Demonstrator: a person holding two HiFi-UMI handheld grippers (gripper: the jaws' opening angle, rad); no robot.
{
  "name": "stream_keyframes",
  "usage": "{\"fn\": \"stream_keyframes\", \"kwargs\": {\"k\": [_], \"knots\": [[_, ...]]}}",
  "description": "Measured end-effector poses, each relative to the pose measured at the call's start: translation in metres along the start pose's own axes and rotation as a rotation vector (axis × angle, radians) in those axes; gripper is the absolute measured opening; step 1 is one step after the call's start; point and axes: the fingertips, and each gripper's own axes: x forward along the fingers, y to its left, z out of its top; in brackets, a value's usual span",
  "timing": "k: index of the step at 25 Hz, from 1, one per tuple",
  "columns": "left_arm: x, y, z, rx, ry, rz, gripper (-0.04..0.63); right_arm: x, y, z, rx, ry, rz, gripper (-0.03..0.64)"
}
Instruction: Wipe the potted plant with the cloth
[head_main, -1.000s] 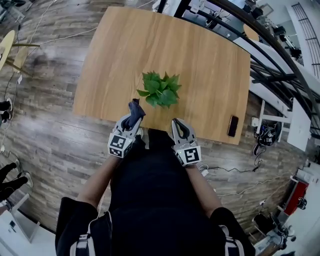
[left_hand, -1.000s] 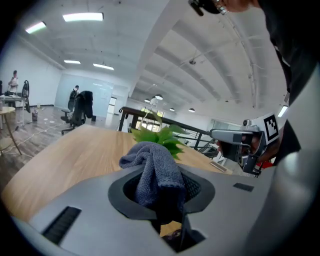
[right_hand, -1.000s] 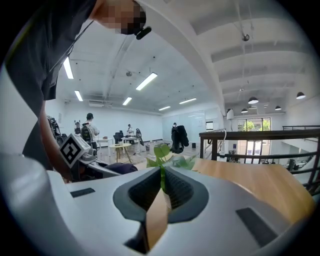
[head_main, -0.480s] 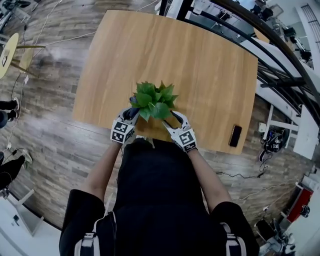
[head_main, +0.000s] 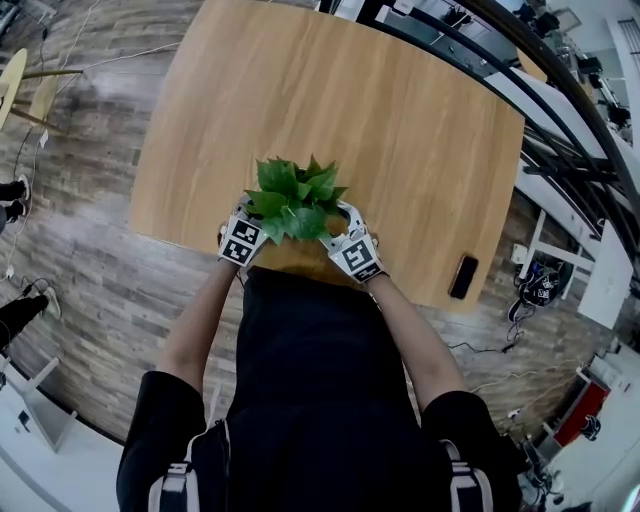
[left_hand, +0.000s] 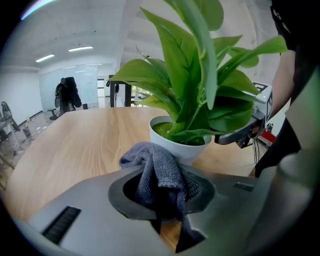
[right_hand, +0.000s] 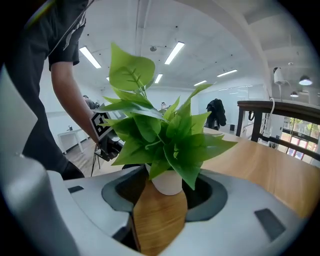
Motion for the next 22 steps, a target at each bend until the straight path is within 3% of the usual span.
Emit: {"fn": "stream_keyframes", "kwargs": {"k": [6, 14, 22], "knots": [[-0.004, -0.019, -0.002, 0.038, 0.025, -0.009, 0.114, -0.001, -0.008, -0.001, -0.003, 0.001, -0.012, 0.215], [-0.017, -0.046, -0.011, -0.012, 0.031, -0.051, 0.115, 0.003, -0.005, 0.0, -0.009, -0.005, 0.0, 0.213], [-0.023, -0.015, -0.008, -0.101, -0.021, 0.01, 0.115, 0.0, 0.024, 0.002, -0.059, 0.013, 0.058, 0.213]]}}
